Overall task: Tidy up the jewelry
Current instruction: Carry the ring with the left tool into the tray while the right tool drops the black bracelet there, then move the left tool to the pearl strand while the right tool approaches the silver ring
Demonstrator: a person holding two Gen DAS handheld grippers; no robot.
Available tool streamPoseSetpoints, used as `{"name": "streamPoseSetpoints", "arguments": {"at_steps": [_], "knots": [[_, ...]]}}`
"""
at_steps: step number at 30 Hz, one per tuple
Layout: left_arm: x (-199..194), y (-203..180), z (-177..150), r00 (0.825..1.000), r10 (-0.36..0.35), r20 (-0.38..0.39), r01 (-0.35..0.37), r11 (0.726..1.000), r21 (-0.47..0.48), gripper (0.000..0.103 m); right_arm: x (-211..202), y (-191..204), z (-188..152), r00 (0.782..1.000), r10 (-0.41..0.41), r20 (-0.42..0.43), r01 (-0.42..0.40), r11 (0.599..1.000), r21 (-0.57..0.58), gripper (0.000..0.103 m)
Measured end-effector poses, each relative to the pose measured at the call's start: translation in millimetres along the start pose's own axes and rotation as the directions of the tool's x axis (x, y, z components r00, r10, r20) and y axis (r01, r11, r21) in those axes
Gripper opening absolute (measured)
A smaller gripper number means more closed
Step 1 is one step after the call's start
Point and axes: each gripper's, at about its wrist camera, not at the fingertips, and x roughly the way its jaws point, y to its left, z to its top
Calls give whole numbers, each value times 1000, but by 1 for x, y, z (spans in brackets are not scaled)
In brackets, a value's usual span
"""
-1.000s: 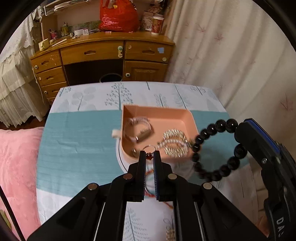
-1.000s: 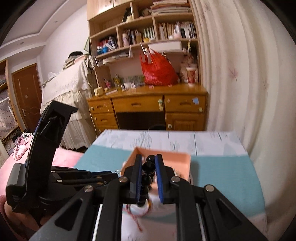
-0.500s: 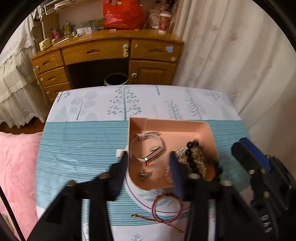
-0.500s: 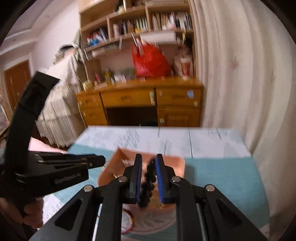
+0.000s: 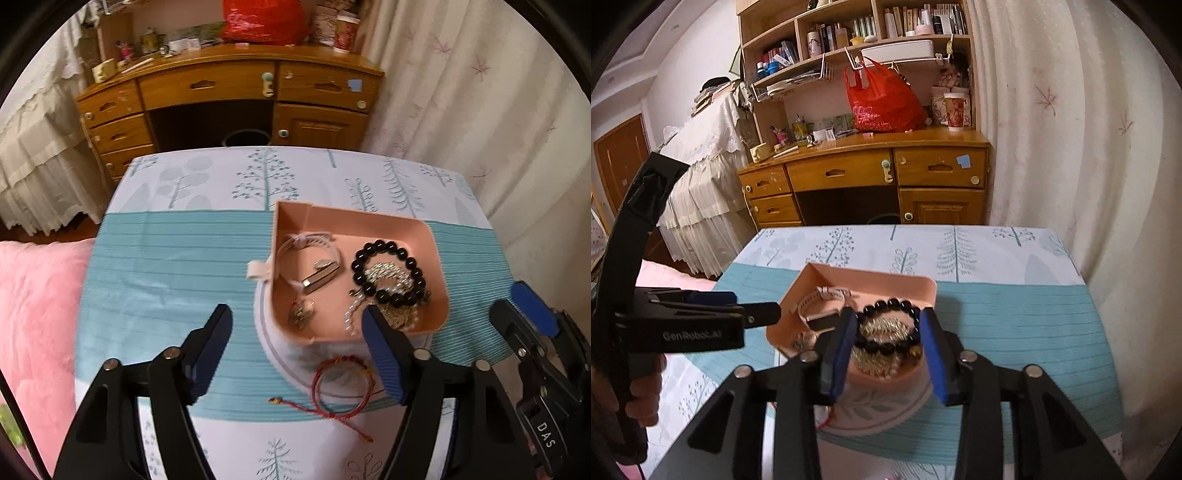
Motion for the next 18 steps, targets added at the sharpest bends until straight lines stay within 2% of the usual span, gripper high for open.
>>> {"name": "streamPoseSetpoints", "arguments": {"at_steps": [1,3,6,9,14,18], "knots": [[-2,1,-4,1000,4,0,-4,1000,1,81,-3,-2,-4,1000,-8,-11,8,1000,-20,50],[-8,2,-14,1000,16,2,-16,1000,3,82,-8,-4,-9,1000,-15,-19,14,999,-47,56],[-15,5,-29,999,39,-5,-39,999,-4,88,-19,-11,-20,999,-20,-30,17,996,-87,61],[-21,5,-45,999,51,-16,-51,999,-7,88,-25,-15,-29,998,-31,-47,25,991,-133,68],[-29,-3,-75,998,59,-24,-59,998,-8,88,-34,-10,-50,996,-37,-77,14,961,-277,69],[-31,-12,-102,998,33,-54,-34,999,-19,88,-38,-3,-67,993,-18,-113,-26,927,-374,69]]}}
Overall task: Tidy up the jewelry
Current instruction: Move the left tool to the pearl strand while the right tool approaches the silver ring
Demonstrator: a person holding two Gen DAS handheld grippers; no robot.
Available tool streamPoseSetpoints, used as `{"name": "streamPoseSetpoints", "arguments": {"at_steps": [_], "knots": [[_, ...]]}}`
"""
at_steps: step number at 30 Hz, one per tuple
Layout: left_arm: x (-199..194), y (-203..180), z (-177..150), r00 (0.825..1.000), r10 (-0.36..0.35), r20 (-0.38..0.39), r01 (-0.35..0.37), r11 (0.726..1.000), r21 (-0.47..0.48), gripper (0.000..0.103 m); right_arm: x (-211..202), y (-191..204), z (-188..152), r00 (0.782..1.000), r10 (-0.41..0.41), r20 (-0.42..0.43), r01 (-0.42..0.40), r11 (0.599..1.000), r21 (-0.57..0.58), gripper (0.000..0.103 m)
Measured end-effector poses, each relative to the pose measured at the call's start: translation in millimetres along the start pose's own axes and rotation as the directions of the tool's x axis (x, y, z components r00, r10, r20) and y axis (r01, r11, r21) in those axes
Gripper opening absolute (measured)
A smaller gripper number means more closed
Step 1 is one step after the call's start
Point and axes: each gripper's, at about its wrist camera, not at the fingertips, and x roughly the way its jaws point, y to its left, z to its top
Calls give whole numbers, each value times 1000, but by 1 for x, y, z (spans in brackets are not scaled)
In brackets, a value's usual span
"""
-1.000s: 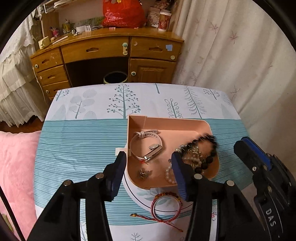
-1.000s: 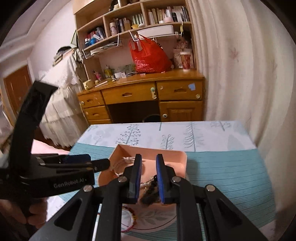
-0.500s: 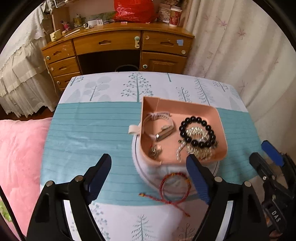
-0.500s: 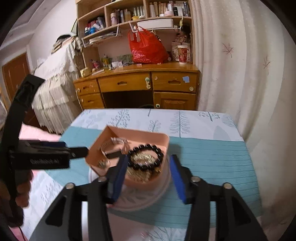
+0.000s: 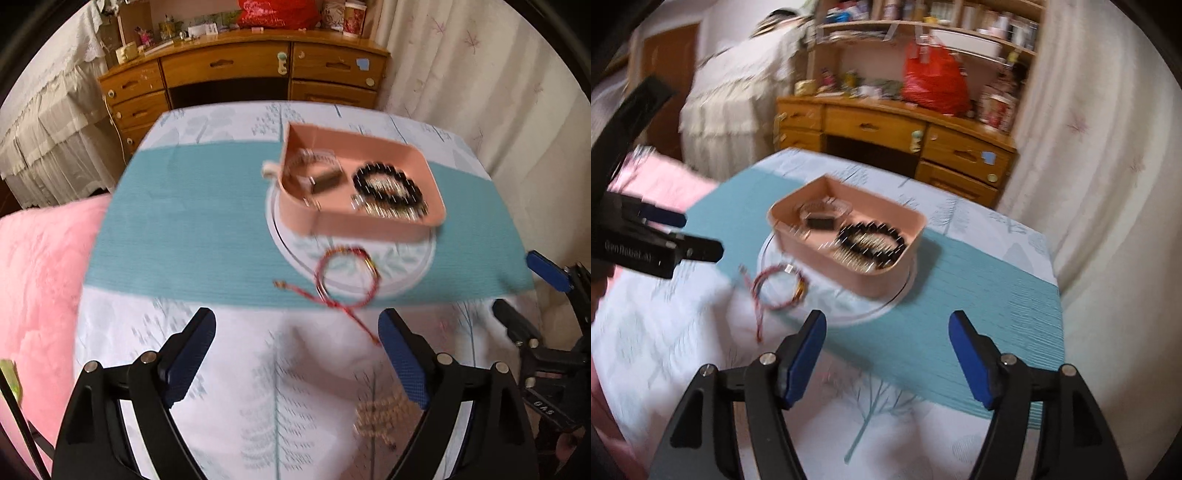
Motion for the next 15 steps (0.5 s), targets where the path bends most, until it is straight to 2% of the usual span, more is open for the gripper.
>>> {"name": "streamPoseSetpoints", "arguments": {"at_steps": [8,12,15], "knots": [[3,-18,-53,998,-38,-45,37,999,-31,88,8,25,-34,992,92,-82,-106,976,-193,69],[4,-29,-76,996,-50,-68,46,997,-62,88,13,32,-45,989,108,-98,-130,960,-249,69],[3,-40,-90,998,-53,-39,50,996,-67,88,19,31,-51,984,142,-104,-164,953,-255,69]]}}
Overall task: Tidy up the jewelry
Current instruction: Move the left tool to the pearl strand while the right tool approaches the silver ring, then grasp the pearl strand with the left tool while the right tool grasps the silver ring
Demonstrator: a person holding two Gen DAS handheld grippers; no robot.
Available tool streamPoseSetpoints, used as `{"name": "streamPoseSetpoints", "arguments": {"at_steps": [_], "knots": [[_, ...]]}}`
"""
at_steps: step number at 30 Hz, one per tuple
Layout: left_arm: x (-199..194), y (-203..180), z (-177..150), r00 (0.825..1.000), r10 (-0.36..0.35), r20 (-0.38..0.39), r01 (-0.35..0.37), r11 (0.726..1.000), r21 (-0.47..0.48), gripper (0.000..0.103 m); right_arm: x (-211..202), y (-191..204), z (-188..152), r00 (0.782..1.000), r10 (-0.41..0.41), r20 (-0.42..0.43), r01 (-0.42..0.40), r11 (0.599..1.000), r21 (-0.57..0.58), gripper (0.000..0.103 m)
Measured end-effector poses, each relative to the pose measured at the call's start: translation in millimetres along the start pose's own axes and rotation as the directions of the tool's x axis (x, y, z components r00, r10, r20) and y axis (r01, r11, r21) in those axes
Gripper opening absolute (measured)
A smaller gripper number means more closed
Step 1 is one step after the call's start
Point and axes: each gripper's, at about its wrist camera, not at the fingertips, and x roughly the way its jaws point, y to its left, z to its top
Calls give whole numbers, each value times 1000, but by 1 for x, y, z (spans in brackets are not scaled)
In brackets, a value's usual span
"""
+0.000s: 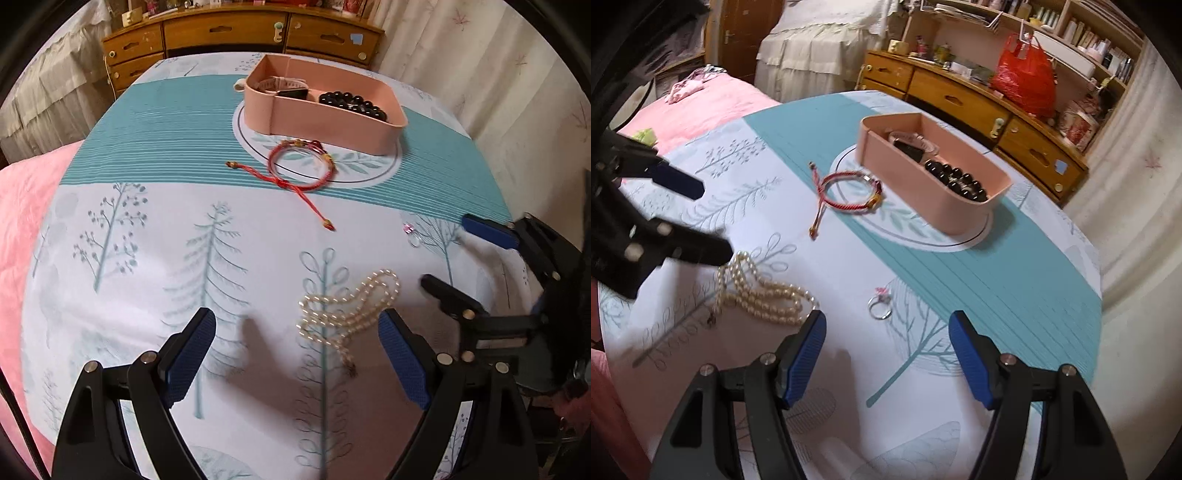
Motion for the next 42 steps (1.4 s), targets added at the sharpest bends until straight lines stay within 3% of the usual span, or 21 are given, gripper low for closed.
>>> {"name": "streamPoseSetpoints", "arguments": {"at_steps": [5,9,12,15,21,24,27,29,42], "knots": [[10,-21,-11,999,28,33,-30,996,83,88,12,-5,-8,998,64,27,-64,998,6,69],[17,-28,-13,998,35,46,-39,995,95,82,19,-9,-10,995,90,42,-91,996,20,64],[23,-30,-14,998,45,53,-50,994,101,65,23,-13,-10,991,117,61,-120,991,53,58],[25,-36,-16,994,76,75,-86,987,138,62,27,-16,-6,988,134,70,-140,987,77,54],[25,-37,-18,993,77,86,-90,984,151,57,33,-19,2,983,168,78,-176,978,112,32],[23,-39,-19,993,67,93,-82,982,170,38,34,-22,5,981,178,79,-187,974,127,16],[22,-44,-21,994,58,91,-74,979,189,23,35,-28,4,975,208,82,-219,962,164,16],[22,-48,-21,995,49,87,-66,978,199,7,36,-29,4,974,213,80,-224,960,171,16],[15,-37,-19,999,-7,33,2,991,135,0,37,-34,6,972,225,72,-236,933,272,16]]}}
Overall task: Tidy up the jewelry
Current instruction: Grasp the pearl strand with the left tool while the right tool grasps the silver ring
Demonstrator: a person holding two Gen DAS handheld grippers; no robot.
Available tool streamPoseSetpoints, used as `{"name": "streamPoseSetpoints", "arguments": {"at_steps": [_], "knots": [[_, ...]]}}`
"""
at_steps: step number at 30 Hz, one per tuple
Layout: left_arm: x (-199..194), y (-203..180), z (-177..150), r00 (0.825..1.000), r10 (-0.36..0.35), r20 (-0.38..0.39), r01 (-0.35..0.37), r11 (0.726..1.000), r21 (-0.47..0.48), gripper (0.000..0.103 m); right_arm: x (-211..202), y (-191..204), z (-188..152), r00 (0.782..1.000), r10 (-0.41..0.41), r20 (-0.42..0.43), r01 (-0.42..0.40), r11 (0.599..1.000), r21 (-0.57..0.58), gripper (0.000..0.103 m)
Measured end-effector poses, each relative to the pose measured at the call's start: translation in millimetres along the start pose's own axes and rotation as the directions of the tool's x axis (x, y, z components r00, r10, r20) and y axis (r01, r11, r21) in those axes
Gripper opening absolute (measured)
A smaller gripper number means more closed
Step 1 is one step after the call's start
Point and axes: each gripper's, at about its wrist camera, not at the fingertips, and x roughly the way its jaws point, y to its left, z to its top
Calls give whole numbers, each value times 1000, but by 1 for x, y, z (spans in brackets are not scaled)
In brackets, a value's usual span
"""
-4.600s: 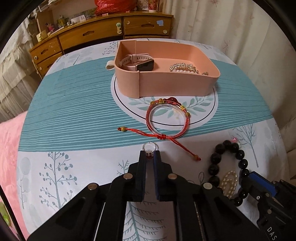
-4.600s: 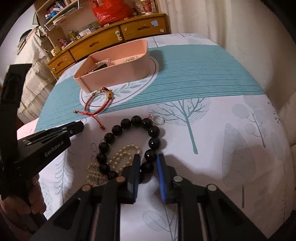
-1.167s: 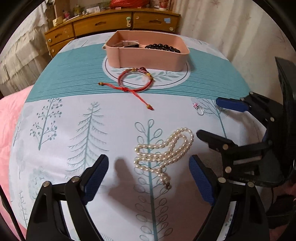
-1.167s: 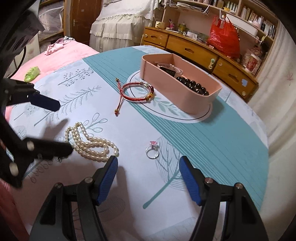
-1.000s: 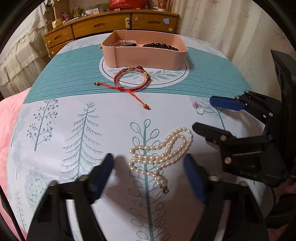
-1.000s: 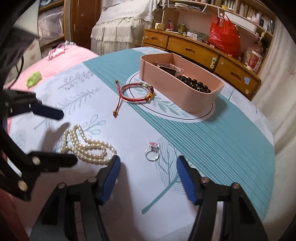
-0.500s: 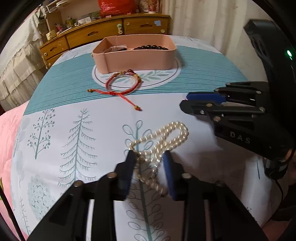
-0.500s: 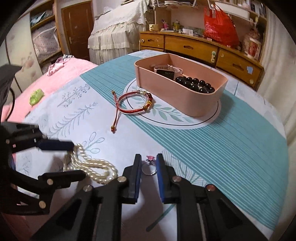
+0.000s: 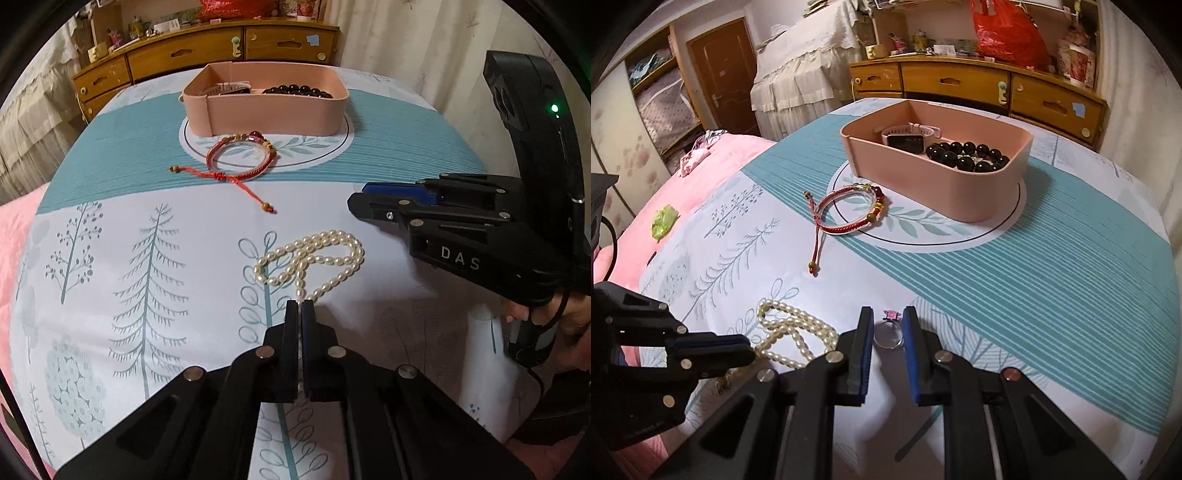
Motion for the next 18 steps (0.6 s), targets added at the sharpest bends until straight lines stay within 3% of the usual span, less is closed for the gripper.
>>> {"name": "streamPoseSetpoints", "arguments": {"at_steps": [6,13,18], "knots": [[-2,6,-4,1000,16,-17,-16,1000,-2,0,1,3,1,1000,-18,-10,18,1000,-1,16],[-1,8,-9,999,12,-32,-11,999,34,12,0,6,1,1000,-26,-17,27,1000,11,16],[0,5,-6,998,32,-45,-29,998,62,5,0,9,1,999,-31,-22,31,999,24,16]]}}
